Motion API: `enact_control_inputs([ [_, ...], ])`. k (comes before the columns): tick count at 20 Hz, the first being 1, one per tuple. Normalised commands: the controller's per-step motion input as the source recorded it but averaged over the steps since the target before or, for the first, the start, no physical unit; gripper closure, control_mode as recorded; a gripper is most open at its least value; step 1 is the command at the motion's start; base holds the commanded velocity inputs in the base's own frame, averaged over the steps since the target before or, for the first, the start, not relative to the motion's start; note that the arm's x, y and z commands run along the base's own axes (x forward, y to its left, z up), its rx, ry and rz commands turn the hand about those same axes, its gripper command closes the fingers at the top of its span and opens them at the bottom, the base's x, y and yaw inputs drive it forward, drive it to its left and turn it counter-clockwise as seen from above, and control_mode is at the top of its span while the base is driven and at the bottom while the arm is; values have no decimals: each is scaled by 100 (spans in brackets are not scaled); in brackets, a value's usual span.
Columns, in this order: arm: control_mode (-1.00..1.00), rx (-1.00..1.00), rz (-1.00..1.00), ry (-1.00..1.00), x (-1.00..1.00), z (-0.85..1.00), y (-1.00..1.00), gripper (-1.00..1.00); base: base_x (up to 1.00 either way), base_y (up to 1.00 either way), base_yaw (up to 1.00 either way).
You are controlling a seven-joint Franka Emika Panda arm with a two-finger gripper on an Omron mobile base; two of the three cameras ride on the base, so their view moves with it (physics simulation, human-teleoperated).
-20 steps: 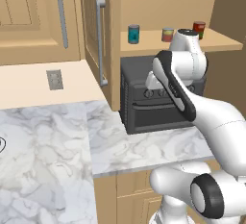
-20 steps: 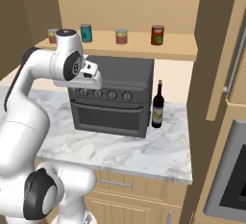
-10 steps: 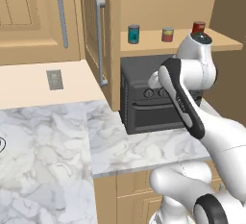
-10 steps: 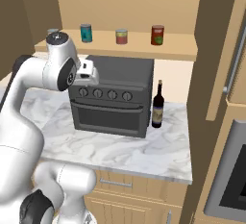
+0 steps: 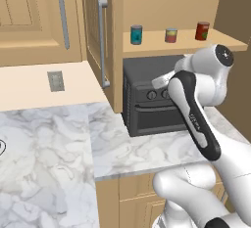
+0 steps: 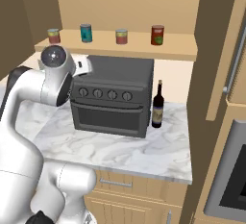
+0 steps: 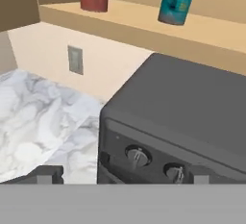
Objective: Stack two cans on top of the other two cans in the cabinet.
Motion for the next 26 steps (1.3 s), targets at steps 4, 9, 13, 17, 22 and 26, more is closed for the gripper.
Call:
enact_control_inputs([
  [4, -100, 7, 11, -19, 17, 42, 28, -100, 0, 0, 0],
  [9, -100, 9, 4, -8, 21, 40, 30, -100, 0, 0, 0],
  [13, -100, 4, 1, 0, 21, 34, 26, -100, 0, 0, 0],
  [17, -100, 1, 5, 4, 19, 32, 19, -100, 0, 0, 0],
  [22, -100, 0, 8, 7, 16, 31, 17, -100, 0, 0, 0],
  [26, -100, 0, 16, 0, 23, 20, 7, -100, 0, 0, 0],
])
